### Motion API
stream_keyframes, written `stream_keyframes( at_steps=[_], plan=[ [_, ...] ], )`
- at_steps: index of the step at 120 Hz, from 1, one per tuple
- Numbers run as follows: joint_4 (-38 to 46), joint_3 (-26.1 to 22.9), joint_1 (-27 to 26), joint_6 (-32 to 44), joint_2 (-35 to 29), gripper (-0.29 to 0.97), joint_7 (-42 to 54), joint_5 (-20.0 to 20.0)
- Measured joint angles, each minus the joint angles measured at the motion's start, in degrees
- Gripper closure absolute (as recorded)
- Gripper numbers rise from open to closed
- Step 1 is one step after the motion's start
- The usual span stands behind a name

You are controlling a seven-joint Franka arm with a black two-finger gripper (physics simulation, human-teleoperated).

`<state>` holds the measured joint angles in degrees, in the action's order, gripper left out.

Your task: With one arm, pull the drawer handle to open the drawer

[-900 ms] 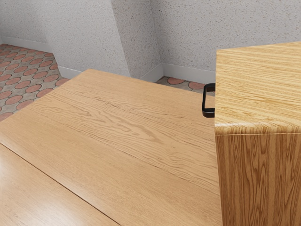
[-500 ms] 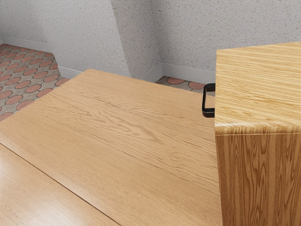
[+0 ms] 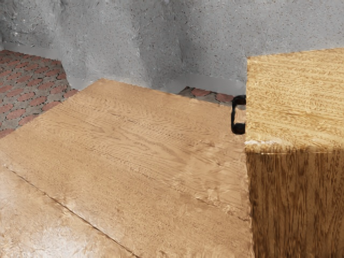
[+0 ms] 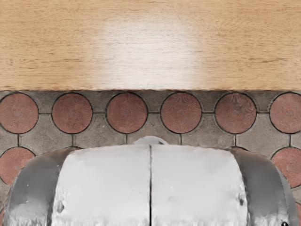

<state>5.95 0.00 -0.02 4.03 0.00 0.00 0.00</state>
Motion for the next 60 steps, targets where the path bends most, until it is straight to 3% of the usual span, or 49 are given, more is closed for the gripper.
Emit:
stream_keyframes(
  at_steps=[60],
  plan=[
    [13.1,0.0,0.0,10.9,0.0,0.00,0.0,0.0]
  ],
)
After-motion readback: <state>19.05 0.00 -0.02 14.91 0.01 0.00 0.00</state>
